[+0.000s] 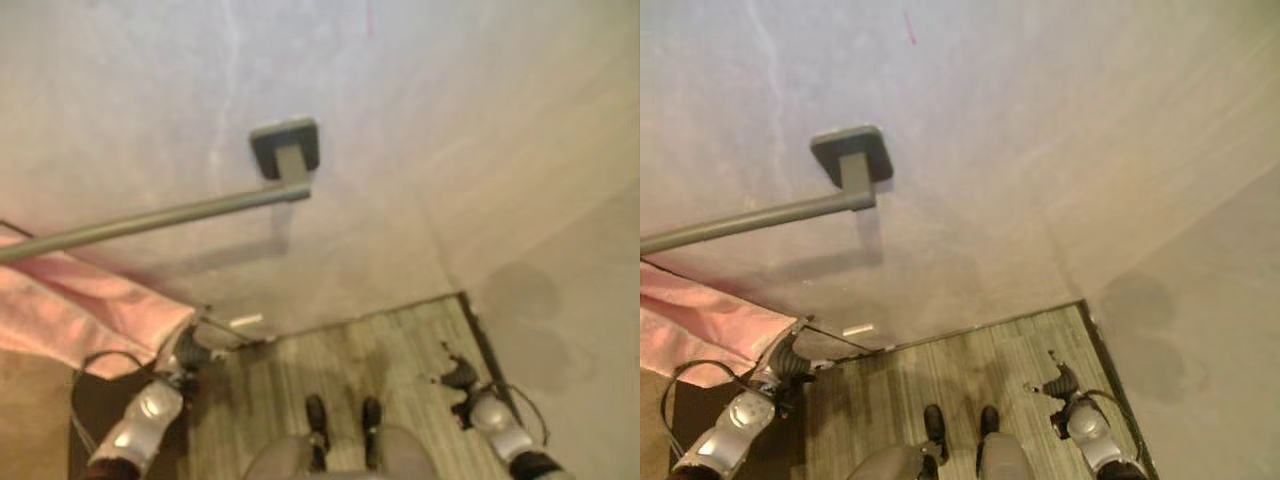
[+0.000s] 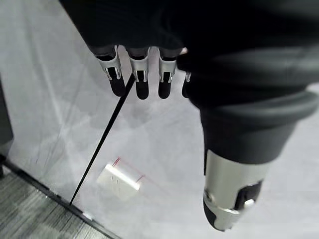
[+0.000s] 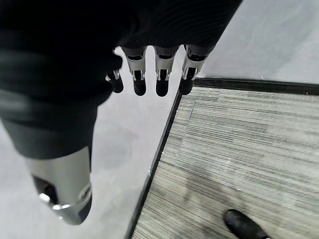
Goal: Put brush and paste in cup on sink, flatten towel.
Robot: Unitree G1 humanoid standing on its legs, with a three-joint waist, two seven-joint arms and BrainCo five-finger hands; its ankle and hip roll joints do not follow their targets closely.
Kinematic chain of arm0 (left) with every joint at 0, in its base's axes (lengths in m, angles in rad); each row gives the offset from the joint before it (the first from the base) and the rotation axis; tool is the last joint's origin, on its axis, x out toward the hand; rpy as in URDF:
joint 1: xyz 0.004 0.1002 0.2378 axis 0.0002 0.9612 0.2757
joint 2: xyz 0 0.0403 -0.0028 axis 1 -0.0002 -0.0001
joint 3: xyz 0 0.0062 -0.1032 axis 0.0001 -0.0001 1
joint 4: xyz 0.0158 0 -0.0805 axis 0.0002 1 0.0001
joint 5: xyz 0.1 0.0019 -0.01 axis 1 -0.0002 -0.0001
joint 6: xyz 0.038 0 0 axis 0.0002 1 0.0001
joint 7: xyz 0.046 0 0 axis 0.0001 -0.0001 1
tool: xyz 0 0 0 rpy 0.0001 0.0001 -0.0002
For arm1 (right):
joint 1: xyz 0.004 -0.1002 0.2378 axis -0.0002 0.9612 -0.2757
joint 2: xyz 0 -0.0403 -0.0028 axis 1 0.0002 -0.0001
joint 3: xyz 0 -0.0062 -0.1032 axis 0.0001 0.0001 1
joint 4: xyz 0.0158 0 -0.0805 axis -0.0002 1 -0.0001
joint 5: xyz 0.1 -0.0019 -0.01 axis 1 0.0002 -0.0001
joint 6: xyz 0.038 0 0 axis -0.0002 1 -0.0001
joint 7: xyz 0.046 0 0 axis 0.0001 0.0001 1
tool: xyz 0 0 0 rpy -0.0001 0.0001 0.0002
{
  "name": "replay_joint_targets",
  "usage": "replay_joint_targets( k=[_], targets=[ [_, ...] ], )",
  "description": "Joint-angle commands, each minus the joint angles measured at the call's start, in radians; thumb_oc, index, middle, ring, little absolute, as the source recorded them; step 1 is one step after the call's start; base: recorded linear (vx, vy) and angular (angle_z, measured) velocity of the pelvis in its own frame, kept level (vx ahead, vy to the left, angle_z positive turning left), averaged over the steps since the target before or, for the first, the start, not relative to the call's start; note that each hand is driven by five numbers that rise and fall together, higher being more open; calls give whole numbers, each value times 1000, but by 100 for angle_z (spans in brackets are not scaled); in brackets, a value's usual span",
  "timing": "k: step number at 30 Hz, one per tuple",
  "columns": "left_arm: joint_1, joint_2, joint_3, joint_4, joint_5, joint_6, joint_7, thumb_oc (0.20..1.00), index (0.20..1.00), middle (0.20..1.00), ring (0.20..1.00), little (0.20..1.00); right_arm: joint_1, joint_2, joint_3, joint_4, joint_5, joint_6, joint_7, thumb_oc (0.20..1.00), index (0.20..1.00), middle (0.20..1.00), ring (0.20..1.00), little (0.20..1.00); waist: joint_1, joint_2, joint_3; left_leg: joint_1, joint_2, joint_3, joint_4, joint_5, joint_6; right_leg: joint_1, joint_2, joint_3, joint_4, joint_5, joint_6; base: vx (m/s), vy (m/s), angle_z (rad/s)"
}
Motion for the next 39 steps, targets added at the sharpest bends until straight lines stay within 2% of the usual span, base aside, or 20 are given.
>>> replay_joint_targets(
  k=[1,8,10,11,12,13,14,16,17,19,20,21,22,23,25,26,32,34,35,39],
  targets=[
    [-6,3,29,-56,11,-22,-5,1000,1000,1000,1000,1000,1,-29,2,-1,-27,-25,-6,1000,1000,1000,1000,1000,8,-26,-48,31,13,-66,11,-56,-29,43,69,1,-99,61,-14,40,-245,9],
    [-13,-2,-13,-108,-6,-20,-56,1000,1000,1000,1000,1000,1,-49,-29,30,-15,-26,-22,1000,1000,1000,1000,1000,-9,-26,-50,25,22,-94,-7,-28,-51,57,70,-32,-137,66,-33,6,-151,29],
    [-13,1,-39,-154,-29,-18,-104,1000,1000,1000,1000,1000,-1,-53,-31,38,-13,-22,-20,1000,1000,1000,1000,1000,-17,-23,-51,20,24,-92,-1,-28,-58,58,68,-48,-132,61,-38,-19,-85,23],
    [-21,12,-67,-195,-51,-25,-153,1000,1000,1000,1000,1000,-2,-58,-43,44,-5,-19,-19,1000,1000,1000,1000,1000,-35,-21,-44,6,42,-33,26,-27,-70,54,56,-73,-124,59,-39,-40,-62,46],
    [-21,12,-66,-196,-51,-25,-153,1000,1000,1000,1000,1000,-2,-58,-43,44,-5,-20,-19,1000,1000,1000,1000,1000,-35,-21,-44,4,42,-33,28,-28,-70,53,56,-74,-123,59,-40,-60,-40,63],
    [-22,28,-83,-226,-57,-29,-182,1000,1000,1000,1000,1000,-8,-62,-44,49,-6,-18,-19,1000,1000,1000,1000,1000,-41,-21,-44,1,57,-4,31,-25,-76,54,49,-88,-127,60,-40,-20,-2,58],
    [-16,65,-102,-275,-63,-39,-213,1000,1000,1000,1000,1000,-17,-63,-34,55,-8,-17,-16,1000,1000,1000,1000,1000,-38,-22,-49,6,73,-13,24,-20,-79,61,48,-90,-136,60,-39,-19,17,26],
    [-12,85,-112,-302,-63,-40,-231,1000,1000,1000,1000,1000,-27,-62,-25,58,-9,-19,-12,1000,1000,1000,1000,1000,-36,-23,-51,9,81,-34,12,-11,-82,66,48,-83,-139,62,-39,-8,37,-3],
    [-7,120,-119,-342,-80,-46,-249,1000,1000,1000,1000,1000,-36,-61,-23,73,4,-20,-7,1000,1000,1000,1000,1000,-40,-24,-56,0,111,-68,-16,25,-93,62,33,-73,-131,64,-40,-17,55,0],
    [-8,133,-118,-357,-94,-45,-250,1000,1000,1000,1000,1000,-39,-58,-22,76,13,-19,-3,1000,1000,1000,1000,1000,-39,-23,-55,0,116,-92,-23,35,-92,58,29,-66,-123,64,-40,-6,162,-9],
    [-11,145,-116,-394,-131,-46,-265,1000,1000,1000,1000,1000,-44,-55,-20,89,18,-17,8,1000,1000,1000,1000,1000,-40,-6,-60,18,117,-128,-52,35,-92,59,28,-51,-113,59,-39,11,314,-15],
    [-13,160,-121,-408,-140,-49,-278,1000,1000,1000,1000,1000,-42,-51,-24,103,21,-17,11,1000,1000,1000,1000,1000,-44,6,-65,26,119,-118,-70,34,-96,61,26,-52,-115,58,-36,16,257,-21],
    [-12,161,-120,-410,-141,-48,-279,1000,1000,1000,1000,1000,-42,-50,-24,104,21,-17,11,1000,1000,1000,1000,1000,-43,6,-64,27,120,-117,-70,34,-96,62,27,-51,-115,59,-36,7,314,-21],
    [-16,191,-129,-444,-154,-58,-294,1000,1000,1000,1000,1000,-40,-38,-28,120,22,-13,13,1000,1000,1000,1000,1000,-46,23,-82,25,109,-115,-70,17,-97,59,13,-52,-132,76,-23,7,217,-16],
    [-15,204,-129,-457,-162,-58,-296,1000,1000,1000,1000,1000,-41,-32,-27,125,24,-13,13,1000,1000,1000,1000,1000,-45,25,-90,26,104,-111,-70,10,-93,60,8,-45,-146,89,-19,0,280,2],
    [-15,226,-130,-486,-188,-67,-303,1000,1000,1000,1000,1000,-46,-15,-25,131,33,-11,16,1000,1000,1000,1000,1000,-45,26,-94,29,94,-95,-70,0,-85,56,-3,-29,-162,111,-6,-9,264,-1],
    [-29,271,-127,-579,-275,-75,-321,1000,1000,1000,1000,1000,-33,16,2,116,28,-11,32,1000,1000,1000,1000,1000,-36,12,-102,34,80,-68,-70,-13,-67,56,-26,-3,-184,139,16,-7,202,-28],
    [-44,283,-137,-614,-335,-75,-338,1000,1000,1000,1000,1000,-31,31,7,133,31,-9,36,1000,1000,1000,1000,1000,-36,9,-103,42,75,-61,-70,-18,-62,62,-34,0,-189,147,23,-4,160,-4],
    [-65,291,-155,-667,-429,-71,-354,1000,1000,1000,1000,1000,-28,45,19,162,25,-2,42,1000,1000,1000,1000,1000,-38,6,-111,46,70,-56,-70,-23,-57,70,-41,-1,-201,157,30,-6,110,-11],
    [-110,305,-173,-733,-517,-73,-365,1000,1000,1000,1000,1000,-32,63,38,197,12,4,48,1000,1000,1000,1000,1000,-38,0,-123,50,66,-49,-70,-30,-53,76,-49,3,-217,170,38,-7,75,-4]
  ],
)
